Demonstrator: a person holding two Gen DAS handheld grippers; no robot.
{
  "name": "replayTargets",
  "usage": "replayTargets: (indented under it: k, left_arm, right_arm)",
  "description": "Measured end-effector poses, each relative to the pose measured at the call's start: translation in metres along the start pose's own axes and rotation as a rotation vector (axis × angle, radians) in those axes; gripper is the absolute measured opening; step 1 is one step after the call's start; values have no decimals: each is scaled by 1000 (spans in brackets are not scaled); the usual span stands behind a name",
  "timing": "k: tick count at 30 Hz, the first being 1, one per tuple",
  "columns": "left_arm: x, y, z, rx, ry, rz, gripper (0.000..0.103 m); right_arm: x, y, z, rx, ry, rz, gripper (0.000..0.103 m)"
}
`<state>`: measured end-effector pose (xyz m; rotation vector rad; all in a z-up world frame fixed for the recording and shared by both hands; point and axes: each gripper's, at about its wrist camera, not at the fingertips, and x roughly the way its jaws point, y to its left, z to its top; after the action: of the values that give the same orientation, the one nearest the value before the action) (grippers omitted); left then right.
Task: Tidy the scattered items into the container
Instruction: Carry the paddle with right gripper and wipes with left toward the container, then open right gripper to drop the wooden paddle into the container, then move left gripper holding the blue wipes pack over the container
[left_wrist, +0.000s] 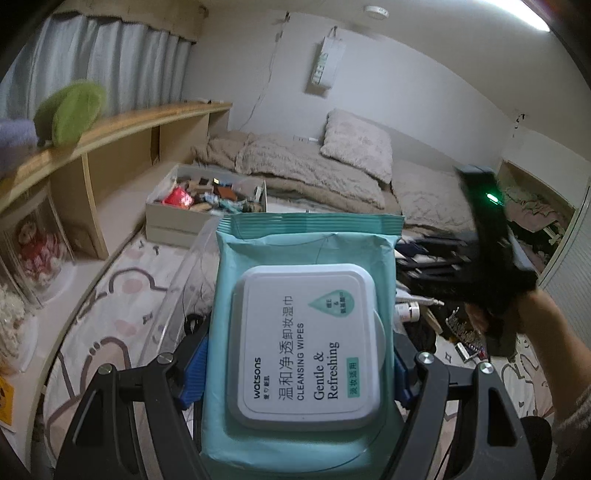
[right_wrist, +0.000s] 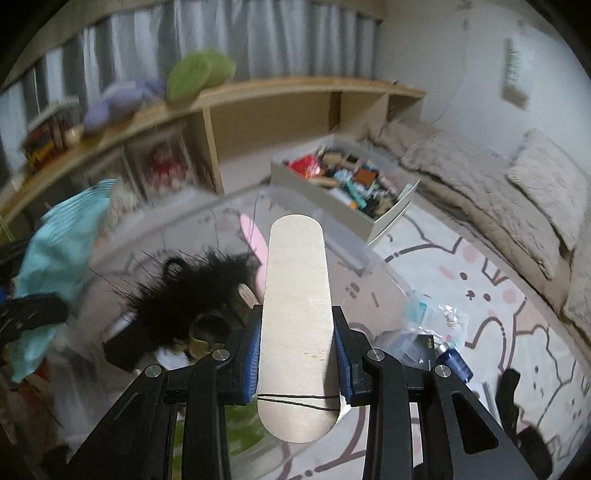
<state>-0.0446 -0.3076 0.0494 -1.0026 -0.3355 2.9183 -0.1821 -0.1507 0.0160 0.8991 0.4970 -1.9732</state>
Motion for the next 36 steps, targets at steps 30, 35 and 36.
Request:
replayTargets:
  k: [30,35,36]
  left_arm:
    - [66,1,-7,-64,190,-82,77]
    - [74,-1,-6,-74,224,-66,77]
    - [77,0,-6,-80,230,-66,77]
  right_arm:
    - [40,-62,5,39,-2,108,97]
    - [22,-60,-4,80,-55,130,97]
    - [18,-59,-6,88,-66,131,97]
